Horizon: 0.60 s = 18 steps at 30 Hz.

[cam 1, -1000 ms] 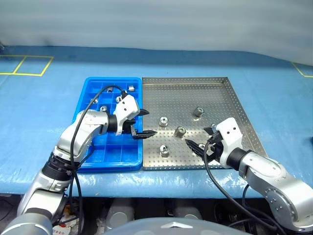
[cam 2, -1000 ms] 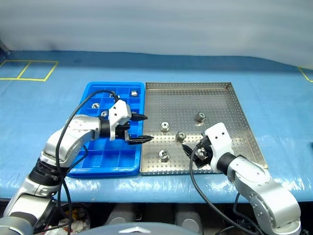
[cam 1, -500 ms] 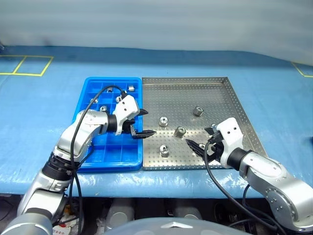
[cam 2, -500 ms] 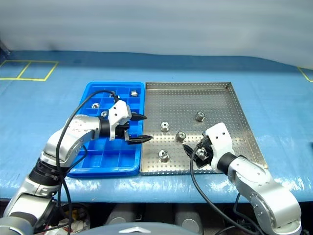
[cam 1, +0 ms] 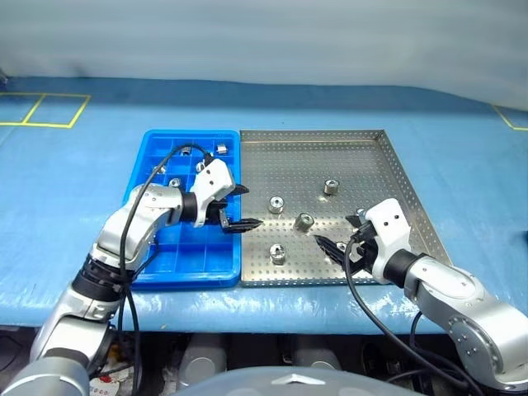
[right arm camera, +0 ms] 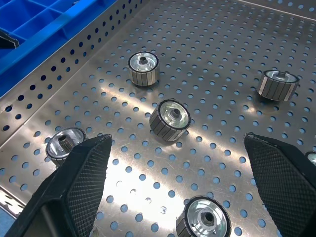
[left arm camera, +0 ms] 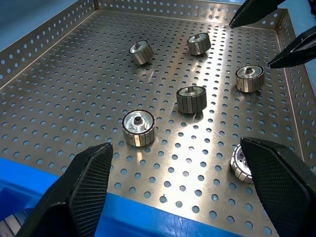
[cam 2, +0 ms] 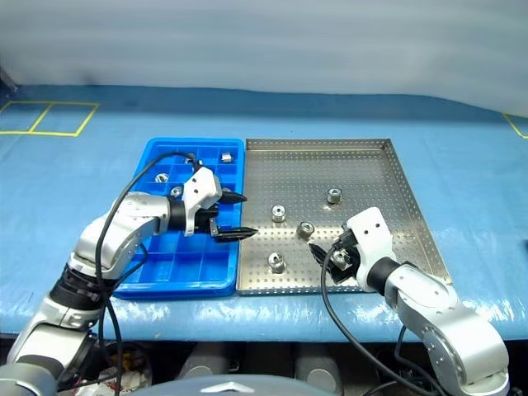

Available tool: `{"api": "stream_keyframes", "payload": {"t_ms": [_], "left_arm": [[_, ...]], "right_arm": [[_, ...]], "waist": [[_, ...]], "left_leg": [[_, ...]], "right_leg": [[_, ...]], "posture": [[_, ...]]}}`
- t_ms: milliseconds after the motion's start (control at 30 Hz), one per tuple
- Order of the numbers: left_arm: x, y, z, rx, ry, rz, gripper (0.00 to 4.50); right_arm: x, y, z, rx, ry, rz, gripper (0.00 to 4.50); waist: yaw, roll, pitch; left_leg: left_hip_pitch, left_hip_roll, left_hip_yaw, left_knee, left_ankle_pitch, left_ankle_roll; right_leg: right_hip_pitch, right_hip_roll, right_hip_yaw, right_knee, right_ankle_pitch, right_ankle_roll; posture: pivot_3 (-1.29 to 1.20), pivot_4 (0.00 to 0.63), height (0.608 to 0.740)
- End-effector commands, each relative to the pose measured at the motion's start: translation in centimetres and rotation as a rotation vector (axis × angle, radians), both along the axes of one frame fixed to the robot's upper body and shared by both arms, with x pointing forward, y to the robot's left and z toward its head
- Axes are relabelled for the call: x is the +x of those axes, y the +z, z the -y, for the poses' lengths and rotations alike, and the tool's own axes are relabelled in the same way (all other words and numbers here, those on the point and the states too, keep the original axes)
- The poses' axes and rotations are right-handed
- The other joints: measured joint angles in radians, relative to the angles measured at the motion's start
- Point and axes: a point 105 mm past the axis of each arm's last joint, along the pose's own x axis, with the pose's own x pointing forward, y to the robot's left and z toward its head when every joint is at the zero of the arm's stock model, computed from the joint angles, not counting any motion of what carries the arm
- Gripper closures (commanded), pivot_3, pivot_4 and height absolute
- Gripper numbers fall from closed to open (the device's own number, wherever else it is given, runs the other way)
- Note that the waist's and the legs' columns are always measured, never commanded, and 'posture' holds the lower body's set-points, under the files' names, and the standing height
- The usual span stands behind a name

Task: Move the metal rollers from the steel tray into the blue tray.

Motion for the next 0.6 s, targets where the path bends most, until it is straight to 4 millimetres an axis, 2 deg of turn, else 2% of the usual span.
{"api": "stream_keyframes", "payload": {"t_ms": [33,233,400,600], "left_arm": [[0.8,1.7,0.9,0.03,-0.036,0.027,0.02],[2.2,1.6,3.5,0.112,-0.099,0.028,0.02],[3.8,0.6,6.0,0.187,-0.133,0.056,0.02],[5.6,-1.4,7.2,0.266,-0.115,0.068,0.02]], "right_arm": [[-0.2,0.9,-0.4,-0.053,0.029,0.058,0.0],[-0.1,0.5,-1.0,-0.098,0.051,0.077,0.0],[-0.2,0.3,-1.5,-0.099,0.054,0.085,0.0],[-0.7,0.2,-1.3,-0.095,0.027,0.087,0.0]], "waist": [[0.002,0.0,0.0],[0.002,0.0,0.0],[0.0,0.0,0.0],[-0.002,0.0,0.0]], "left_leg": [[0.0,0.0,0.0,0.0,0.0,0.0],[0.0,-0.003,0.0,0.001,0.0,0.0],[-0.001,-0.003,0.0,0.001,0.0,0.001],[-0.001,-0.003,0.0,0.001,-0.001,0.001]], "right_leg": [[0.0,0.0,0.0,0.0,0.0,0.0],[0.0,0.0,0.0,0.0,0.0,0.0],[0.0,0.001,0.0,0.0,0.0,0.0],[0.0,0.001,0.0,0.0,0.0,0.0]], "posture": [[0.05,0.15,0.74],[0.05,0.15,0.74],[0.03,0.15,0.74],[0.0,0.15,0.74]]}}
